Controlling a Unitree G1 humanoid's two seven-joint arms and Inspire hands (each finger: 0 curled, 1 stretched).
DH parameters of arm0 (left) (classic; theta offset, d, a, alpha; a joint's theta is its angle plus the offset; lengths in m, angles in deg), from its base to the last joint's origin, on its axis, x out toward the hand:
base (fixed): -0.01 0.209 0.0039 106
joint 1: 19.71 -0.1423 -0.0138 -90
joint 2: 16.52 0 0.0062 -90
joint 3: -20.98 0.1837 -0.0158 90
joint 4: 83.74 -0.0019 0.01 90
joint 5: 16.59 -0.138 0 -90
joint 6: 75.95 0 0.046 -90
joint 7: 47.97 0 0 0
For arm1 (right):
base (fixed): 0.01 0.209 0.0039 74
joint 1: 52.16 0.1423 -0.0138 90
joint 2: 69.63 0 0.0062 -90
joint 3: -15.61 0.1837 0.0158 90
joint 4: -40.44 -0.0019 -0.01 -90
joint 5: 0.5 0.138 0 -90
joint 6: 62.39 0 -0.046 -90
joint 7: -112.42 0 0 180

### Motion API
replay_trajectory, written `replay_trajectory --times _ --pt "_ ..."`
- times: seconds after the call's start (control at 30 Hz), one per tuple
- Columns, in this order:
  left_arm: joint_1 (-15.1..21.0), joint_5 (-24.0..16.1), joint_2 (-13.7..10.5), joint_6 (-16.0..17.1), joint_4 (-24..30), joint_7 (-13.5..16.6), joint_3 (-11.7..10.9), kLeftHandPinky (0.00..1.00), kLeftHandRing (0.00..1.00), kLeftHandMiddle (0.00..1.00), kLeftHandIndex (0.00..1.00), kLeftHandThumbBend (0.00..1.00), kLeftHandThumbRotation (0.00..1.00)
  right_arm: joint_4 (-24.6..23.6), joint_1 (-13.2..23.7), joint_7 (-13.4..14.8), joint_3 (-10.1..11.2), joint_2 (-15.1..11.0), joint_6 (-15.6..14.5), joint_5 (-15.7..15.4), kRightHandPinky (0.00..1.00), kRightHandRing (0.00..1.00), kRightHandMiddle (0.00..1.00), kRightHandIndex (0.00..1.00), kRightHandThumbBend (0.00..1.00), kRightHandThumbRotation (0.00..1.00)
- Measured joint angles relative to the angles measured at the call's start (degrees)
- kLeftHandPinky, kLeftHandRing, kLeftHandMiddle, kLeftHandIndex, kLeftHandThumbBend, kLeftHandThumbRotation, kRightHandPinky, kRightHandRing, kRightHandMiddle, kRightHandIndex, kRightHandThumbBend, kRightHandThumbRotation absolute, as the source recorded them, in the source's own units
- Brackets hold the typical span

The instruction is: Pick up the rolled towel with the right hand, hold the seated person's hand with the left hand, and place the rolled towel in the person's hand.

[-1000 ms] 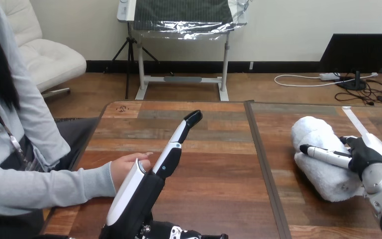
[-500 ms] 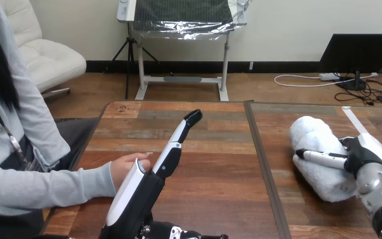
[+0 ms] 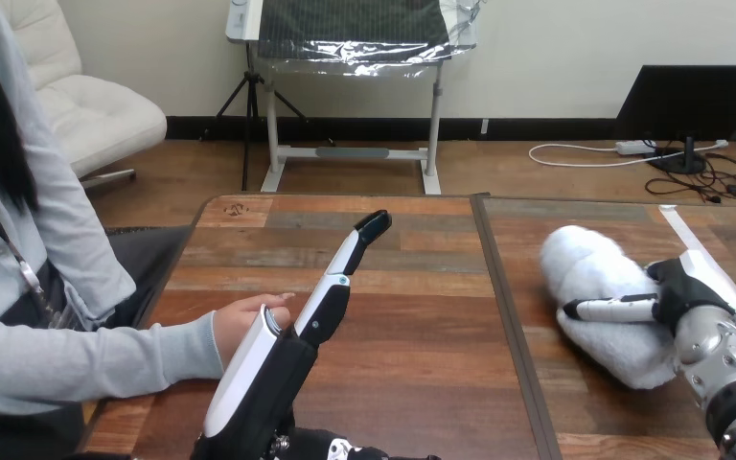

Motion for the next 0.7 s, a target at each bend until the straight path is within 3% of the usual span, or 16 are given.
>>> replay_trajectory --times 0.33,0.57,0.7 --pt "0.0 0.1 0.1 0.1 0.0 0.1 0.0 1.00 1.00 1.00 1.00 1.00 0.49 0.0 -0.1 -0.1 2.9 0.9 2.4 3.9 0.61 0.73 0.72 0.45 0.81 0.00" --pt "0.0 0.1 0.0 0.1 0.0 0.1 0.0 1.00 1.00 1.00 1.00 1.00 0.49 0.0 -0.9 0.5 6.2 1.7 4.3 8.0 0.60 0.67 0.64 0.43 0.79 0.00" --pt "0.0 0.1 0.0 0.1 0.0 0.1 0.0 1.00 1.00 1.00 1.00 1.00 0.49 0.0 -1.6 1.2 8.4 2.1 6.1 10.5 0.54 0.59 0.59 0.41 0.79 0.00"
